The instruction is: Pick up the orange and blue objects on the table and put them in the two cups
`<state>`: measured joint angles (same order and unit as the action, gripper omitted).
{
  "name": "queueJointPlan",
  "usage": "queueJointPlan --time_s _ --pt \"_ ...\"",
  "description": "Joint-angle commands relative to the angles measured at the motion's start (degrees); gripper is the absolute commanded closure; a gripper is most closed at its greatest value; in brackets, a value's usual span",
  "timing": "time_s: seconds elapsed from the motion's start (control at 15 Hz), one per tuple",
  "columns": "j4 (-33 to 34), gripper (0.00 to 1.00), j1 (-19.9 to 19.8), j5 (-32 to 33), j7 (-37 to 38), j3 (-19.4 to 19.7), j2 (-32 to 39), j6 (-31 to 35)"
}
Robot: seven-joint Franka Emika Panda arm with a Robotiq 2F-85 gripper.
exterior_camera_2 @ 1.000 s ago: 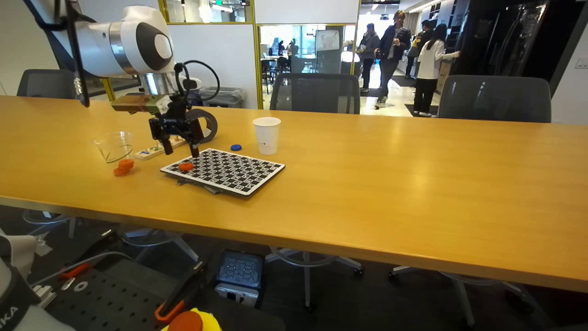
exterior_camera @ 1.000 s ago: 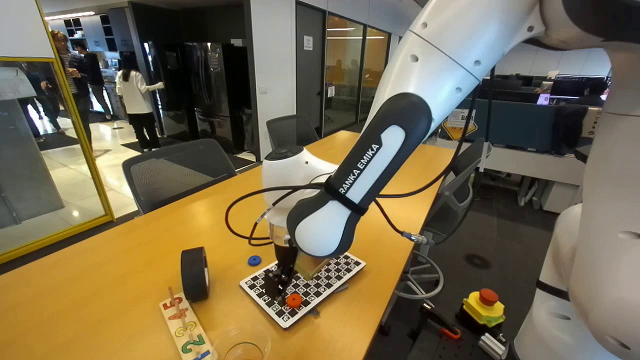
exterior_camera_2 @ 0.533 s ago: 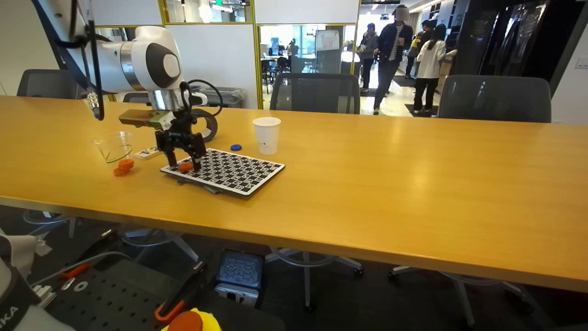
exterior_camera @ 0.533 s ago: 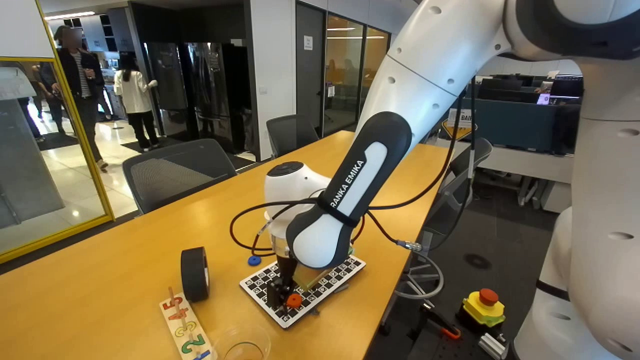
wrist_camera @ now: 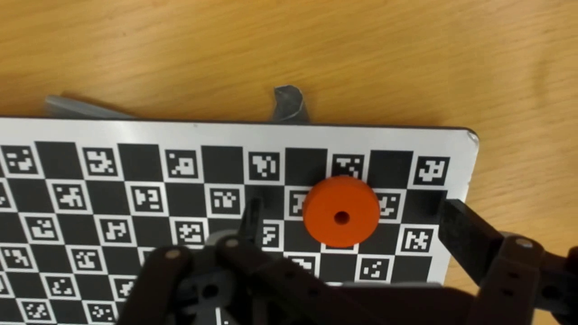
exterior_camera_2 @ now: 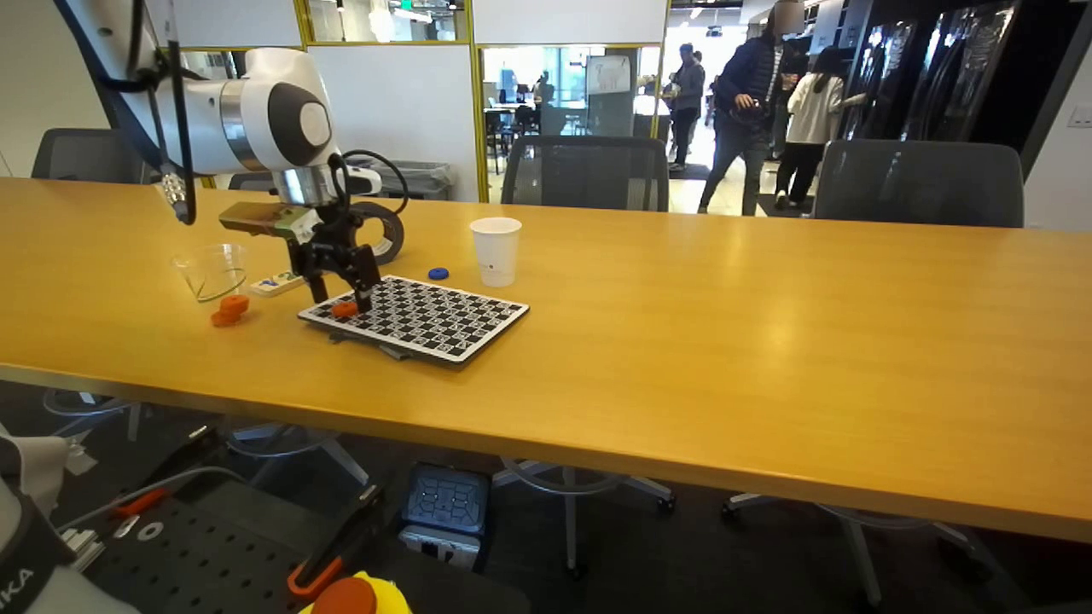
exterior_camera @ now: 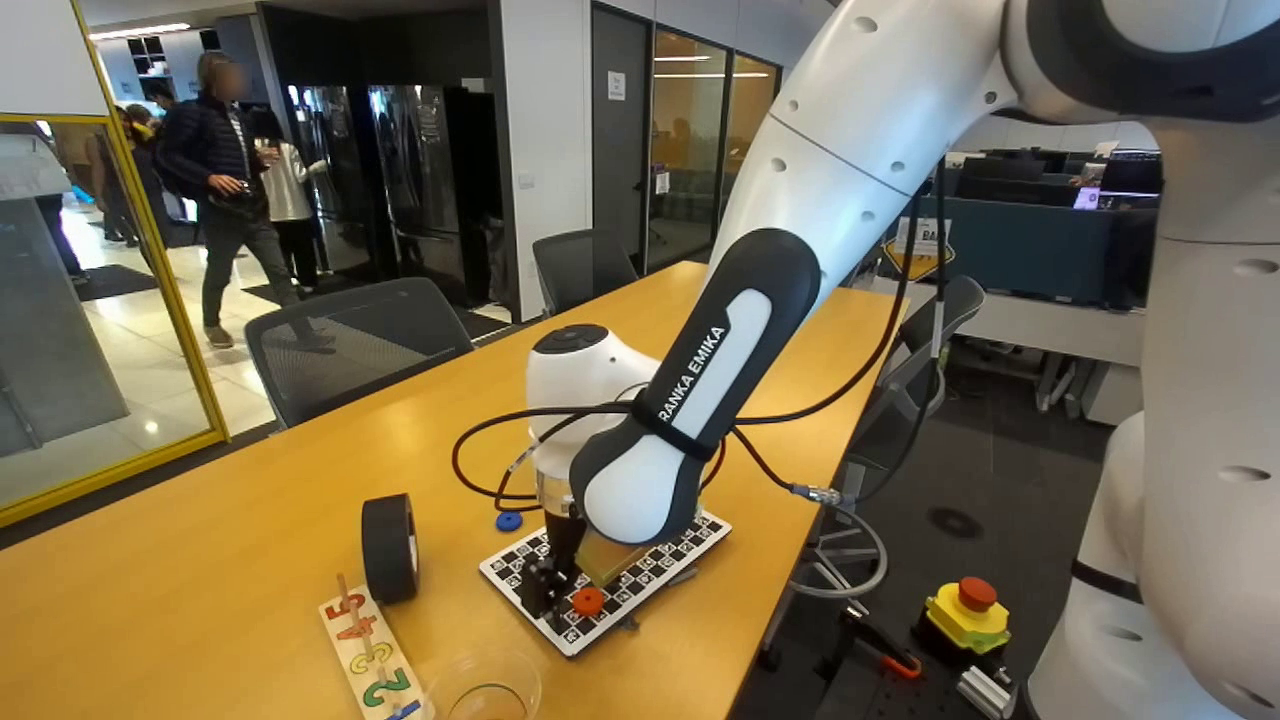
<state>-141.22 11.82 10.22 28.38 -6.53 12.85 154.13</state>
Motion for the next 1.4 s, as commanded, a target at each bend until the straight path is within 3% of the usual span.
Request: queueJointPlan --time_s 0.0,0.4,0.47,0.53,1.0,1.33 --pt "0.1 0.0 1.4 -1.7 0.0 0.7 0.0 1.1" --pt "-0.2 0.0 1.7 -1.9 0.7 1.0 -0.2 1.3" --pt "-0.2 0.25 1.6 -1.9 0.7 1.1 -0.2 1.4" --pt "-0.2 0.25 1.7 -1.8 0.8 1.2 -0.2 1.5" --pt "-0.3 0.8 1.7 -2.0 1.2 1.3 -0.4 2.1" --pt "-0.7 0.79 0.7 -3.7 -4.3 -0.2 -1.7 2.3"
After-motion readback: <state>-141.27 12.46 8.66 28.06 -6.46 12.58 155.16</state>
